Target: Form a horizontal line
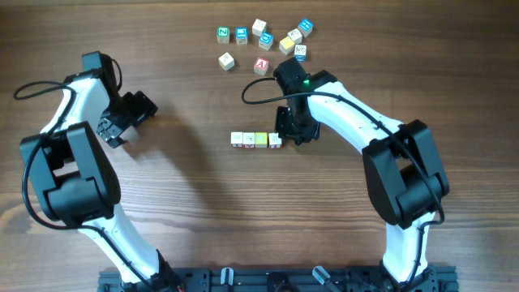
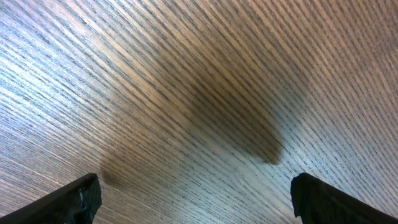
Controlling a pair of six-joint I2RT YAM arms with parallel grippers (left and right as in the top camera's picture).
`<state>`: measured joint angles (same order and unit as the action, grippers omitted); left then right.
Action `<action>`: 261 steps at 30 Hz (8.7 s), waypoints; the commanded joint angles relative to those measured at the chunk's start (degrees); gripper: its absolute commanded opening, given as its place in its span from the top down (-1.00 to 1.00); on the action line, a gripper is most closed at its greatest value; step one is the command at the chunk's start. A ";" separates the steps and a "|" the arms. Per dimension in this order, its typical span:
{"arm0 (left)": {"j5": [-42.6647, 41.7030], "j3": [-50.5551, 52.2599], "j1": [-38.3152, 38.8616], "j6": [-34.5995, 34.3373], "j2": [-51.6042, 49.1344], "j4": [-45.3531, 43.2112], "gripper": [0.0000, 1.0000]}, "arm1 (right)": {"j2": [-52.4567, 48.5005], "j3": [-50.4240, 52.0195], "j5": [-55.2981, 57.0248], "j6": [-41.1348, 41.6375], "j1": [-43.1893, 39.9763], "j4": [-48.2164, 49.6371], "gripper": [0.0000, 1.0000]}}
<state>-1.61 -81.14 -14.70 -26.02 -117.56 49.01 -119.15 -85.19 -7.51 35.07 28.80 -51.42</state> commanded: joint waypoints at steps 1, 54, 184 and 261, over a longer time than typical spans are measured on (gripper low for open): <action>-0.48 0.15 -0.20 0.26 -0.63 0.00 -1.00 | 0.42 0.48 -0.72 -0.57 0.28 -0.22 0.39; -0.48 0.15 -0.20 0.24 -0.63 0.00 -1.00 | 0.42 0.48 -4.59 -3.34 5.77 -11.50 0.54; -0.46 0.15 -0.20 0.24 -0.63 0.00 -1.00 | 4.26 -9.20 7.69 -9.55 -11.04 11.93 -0.99; -0.46 0.15 -0.20 0.26 -0.63 0.00 -1.00 | -23.08 -33.18 21.18 7.06 1.44 18.43 -0.61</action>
<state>-1.61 -81.14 -14.70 -26.02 -117.56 49.04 -140.05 -118.32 13.96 40.21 29.32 -33.78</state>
